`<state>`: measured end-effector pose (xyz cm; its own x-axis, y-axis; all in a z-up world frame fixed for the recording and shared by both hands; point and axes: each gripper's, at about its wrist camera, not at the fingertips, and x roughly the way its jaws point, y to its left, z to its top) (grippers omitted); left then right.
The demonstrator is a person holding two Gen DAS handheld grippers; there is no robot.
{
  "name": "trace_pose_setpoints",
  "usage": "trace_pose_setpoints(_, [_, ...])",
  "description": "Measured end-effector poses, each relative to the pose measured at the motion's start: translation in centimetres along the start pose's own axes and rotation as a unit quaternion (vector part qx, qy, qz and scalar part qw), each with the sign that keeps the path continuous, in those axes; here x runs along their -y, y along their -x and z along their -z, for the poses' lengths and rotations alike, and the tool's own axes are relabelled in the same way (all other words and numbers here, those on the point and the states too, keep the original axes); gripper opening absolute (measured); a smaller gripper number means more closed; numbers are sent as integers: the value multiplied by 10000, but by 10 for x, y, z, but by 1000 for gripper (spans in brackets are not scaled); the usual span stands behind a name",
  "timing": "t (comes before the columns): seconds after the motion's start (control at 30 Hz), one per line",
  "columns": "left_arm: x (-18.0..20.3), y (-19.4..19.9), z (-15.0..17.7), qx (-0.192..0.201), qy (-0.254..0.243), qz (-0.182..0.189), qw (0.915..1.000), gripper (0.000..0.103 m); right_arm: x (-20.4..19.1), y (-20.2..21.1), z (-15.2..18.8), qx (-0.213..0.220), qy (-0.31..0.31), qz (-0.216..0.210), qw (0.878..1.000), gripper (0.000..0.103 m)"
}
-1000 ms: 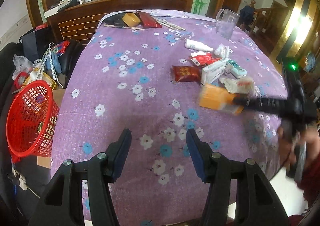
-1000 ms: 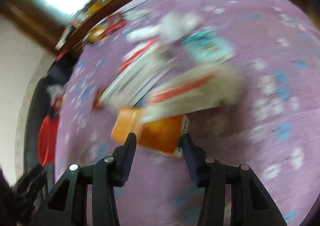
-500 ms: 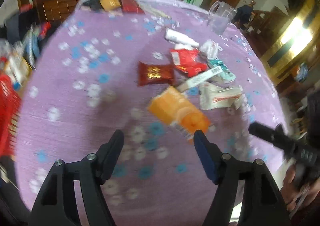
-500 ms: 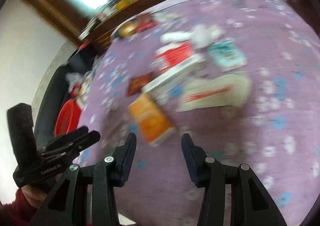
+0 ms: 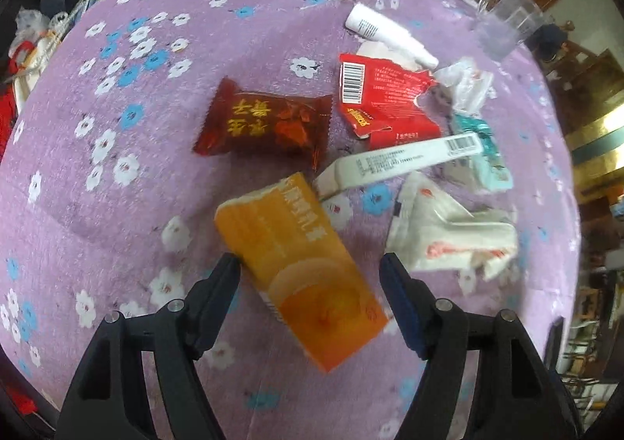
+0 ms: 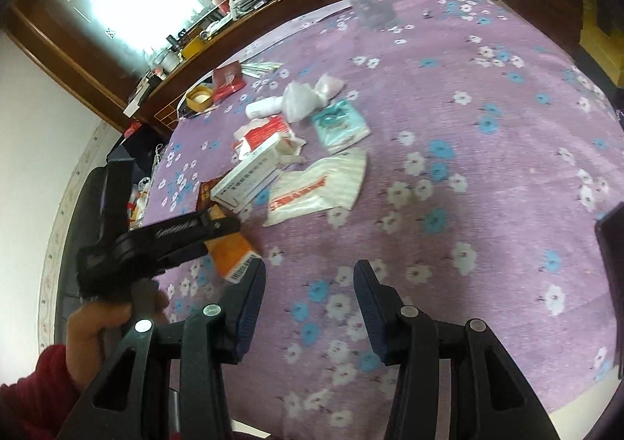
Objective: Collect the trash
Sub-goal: 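Grasp the orange box with the left tool, then grasp the white plastic bag with the right tool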
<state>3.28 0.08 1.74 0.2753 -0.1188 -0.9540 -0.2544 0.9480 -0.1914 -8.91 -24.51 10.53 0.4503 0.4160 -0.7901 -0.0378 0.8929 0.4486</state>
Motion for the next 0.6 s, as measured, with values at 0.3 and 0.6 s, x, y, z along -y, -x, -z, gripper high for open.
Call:
trace_pose_setpoints(0.3, [10,-3,18,347,-1125,-232,9928,68,10,0,-20,9,128,-30,9999,52])
trace_pose_setpoints(0.6, [-40,18,39,388,-1371,-292,9894,46,-16,-59,-79,-232,698,-174,9971,52])
